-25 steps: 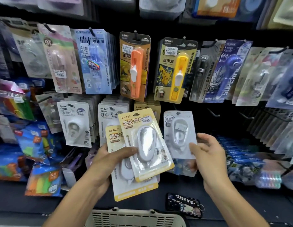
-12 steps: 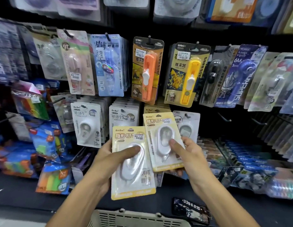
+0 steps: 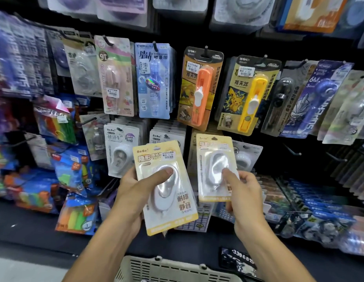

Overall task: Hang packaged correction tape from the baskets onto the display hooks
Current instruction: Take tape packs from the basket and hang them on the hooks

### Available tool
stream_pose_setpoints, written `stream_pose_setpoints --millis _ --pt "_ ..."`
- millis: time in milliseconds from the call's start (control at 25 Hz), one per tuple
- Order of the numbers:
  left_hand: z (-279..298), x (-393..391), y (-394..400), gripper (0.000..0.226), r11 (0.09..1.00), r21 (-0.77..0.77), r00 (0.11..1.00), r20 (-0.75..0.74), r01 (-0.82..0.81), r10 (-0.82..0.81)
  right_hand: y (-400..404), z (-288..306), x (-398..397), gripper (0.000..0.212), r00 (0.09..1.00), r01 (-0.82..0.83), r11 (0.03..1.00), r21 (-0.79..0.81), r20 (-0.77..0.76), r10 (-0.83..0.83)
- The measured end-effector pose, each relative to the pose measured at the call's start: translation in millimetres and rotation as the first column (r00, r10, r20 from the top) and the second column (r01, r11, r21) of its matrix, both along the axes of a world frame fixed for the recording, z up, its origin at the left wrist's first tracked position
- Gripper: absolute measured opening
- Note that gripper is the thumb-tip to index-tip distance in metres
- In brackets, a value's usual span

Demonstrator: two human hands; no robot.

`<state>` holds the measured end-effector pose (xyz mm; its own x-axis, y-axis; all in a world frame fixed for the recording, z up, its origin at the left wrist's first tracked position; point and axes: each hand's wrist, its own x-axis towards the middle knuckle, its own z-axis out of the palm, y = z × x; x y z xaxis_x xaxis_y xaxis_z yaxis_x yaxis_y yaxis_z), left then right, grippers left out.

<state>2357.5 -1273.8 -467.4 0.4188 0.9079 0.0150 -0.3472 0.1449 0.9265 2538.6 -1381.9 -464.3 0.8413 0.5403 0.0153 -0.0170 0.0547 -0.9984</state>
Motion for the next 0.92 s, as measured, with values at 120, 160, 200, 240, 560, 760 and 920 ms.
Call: stream_pose_setpoints --millis 120,160,200,240,560,760,920 --pt "0 2 -3 0.065 1.000 -0.004 0.999 0.029 0.024 -0.023 0 2 -1 0.021 1.000 0.005 1.000 -0.019 0.014 -0.004" --pt "-1 2 -2 0.063 1.000 -0.001 0.999 0.034 0.026 -0.026 -1 1 -3 0.020 0.999 0.001 1.000 -0.024 0.038 0.000" --pt "-1 1 -2 0.062 1.000 0.003 0.999 0.037 0.030 -0.030 -1 0 -6 0.020 0.998 0.001 1.000 -0.024 0.057 0.001" --pt "-1 1 -1 0.062 0.999 0.006 0.999 0.039 0.036 -0.036 -1 -1 -7 0.019 0.997 0.004 1.000 -0.027 0.074 -0.002" --pt "-4 0 2 0.060 0.999 0.050 1.000 0.011 0.009 -0.009 14 0 -1 0.027 0.996 -0.087 0.994 -0.059 -0.014 0.086" --pt "-7 3 1 0.049 1.000 0.018 1.000 0.028 0.014 -0.014 13 -26 0 0.035 0.983 -0.164 0.973 -0.162 0.059 0.175" --pt "-9 5 2 0.048 1.000 0.028 0.999 0.041 0.000 -0.001 11 -19 -8 0.032 0.962 -0.254 0.964 -0.082 0.078 0.260"
